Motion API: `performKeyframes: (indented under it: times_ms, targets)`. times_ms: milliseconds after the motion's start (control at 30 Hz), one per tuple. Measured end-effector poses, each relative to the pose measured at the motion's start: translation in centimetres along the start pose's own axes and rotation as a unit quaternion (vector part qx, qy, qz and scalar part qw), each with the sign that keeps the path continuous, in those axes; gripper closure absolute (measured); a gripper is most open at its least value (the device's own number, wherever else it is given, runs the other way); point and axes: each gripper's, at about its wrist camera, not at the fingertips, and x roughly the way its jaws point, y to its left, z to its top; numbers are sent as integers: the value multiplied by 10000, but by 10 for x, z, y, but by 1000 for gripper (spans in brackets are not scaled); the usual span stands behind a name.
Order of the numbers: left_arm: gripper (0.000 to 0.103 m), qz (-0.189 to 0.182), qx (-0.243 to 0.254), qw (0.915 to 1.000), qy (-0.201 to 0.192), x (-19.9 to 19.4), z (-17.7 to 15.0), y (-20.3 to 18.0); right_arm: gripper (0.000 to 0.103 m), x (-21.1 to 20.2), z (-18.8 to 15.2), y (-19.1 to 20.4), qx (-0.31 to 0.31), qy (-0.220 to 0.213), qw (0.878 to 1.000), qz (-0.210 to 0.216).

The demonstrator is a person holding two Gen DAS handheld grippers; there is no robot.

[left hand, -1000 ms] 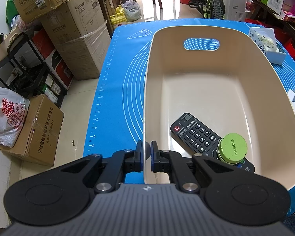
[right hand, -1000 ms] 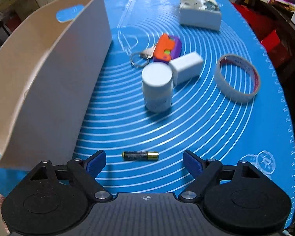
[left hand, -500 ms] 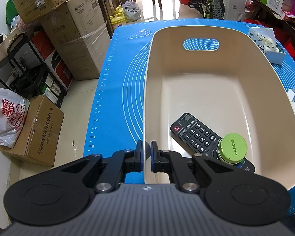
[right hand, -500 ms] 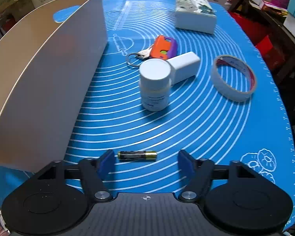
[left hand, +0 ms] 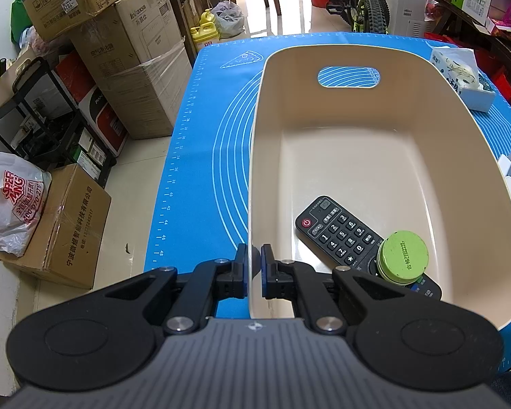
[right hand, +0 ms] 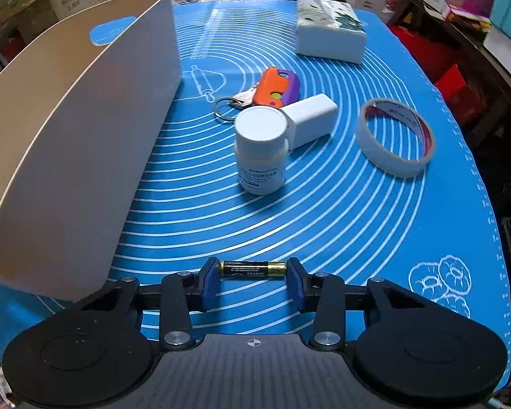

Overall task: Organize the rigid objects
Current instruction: 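Move the right gripper to the AA battery and grasp it, then carry the battery into the bin with the right gripper and release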

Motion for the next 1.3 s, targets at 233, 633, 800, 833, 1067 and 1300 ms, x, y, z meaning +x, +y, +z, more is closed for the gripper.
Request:
performKeyframes:
  times_ms: [233,633,800,833,1067,1300]
  targets:
    - [95,1,7,10000,-6,0,0,1,55,-19,15,-7,222,-394,9990,-41]
    - [95,-8,-8,10000,-18,0,0,1,55,-82,54,-3,452,-1397,9882,437]
    - [95,-13,-2,10000,-18,0,0,0,55,-99,74,15,321,-1708,9829,607]
    - [95,-13,-5,10000,-12,0,0,0,55,-101,77,21,248,-1749,9821,652]
    - [95,-7,-4,10000,-19,0,-1,-1,55,-96,94,66,-435,-1629,9815,911]
    - [95,-9,-6,10000,-20,0,-1,-1,55,-79,98,108,-1212,-1205,9795,1063]
